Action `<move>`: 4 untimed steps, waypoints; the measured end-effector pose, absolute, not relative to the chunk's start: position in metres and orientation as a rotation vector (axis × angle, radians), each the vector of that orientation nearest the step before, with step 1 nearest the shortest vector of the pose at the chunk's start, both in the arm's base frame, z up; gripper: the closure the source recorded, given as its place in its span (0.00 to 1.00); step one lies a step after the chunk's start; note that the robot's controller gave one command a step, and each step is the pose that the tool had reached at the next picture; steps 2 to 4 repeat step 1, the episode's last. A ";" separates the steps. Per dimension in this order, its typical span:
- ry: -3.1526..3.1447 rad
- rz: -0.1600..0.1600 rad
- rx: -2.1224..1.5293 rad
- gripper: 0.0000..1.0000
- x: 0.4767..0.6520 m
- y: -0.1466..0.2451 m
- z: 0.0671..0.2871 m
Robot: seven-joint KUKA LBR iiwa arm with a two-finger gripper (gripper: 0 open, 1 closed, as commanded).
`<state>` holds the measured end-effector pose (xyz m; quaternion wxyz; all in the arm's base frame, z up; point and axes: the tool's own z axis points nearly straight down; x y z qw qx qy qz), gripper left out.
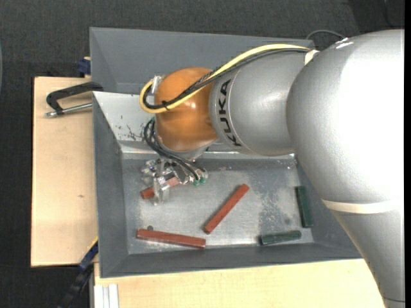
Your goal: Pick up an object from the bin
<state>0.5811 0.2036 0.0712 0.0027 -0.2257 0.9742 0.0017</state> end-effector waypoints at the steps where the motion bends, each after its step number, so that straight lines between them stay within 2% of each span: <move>1: 3.026 0.004 -0.794 1.00 0.558 0.215 0.279; 4: 3.026 0.004 -0.794 1.00 0.558 0.215 0.279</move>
Offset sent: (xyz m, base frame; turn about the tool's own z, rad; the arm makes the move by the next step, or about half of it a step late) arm 0.0000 0.0000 0.0000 0.0000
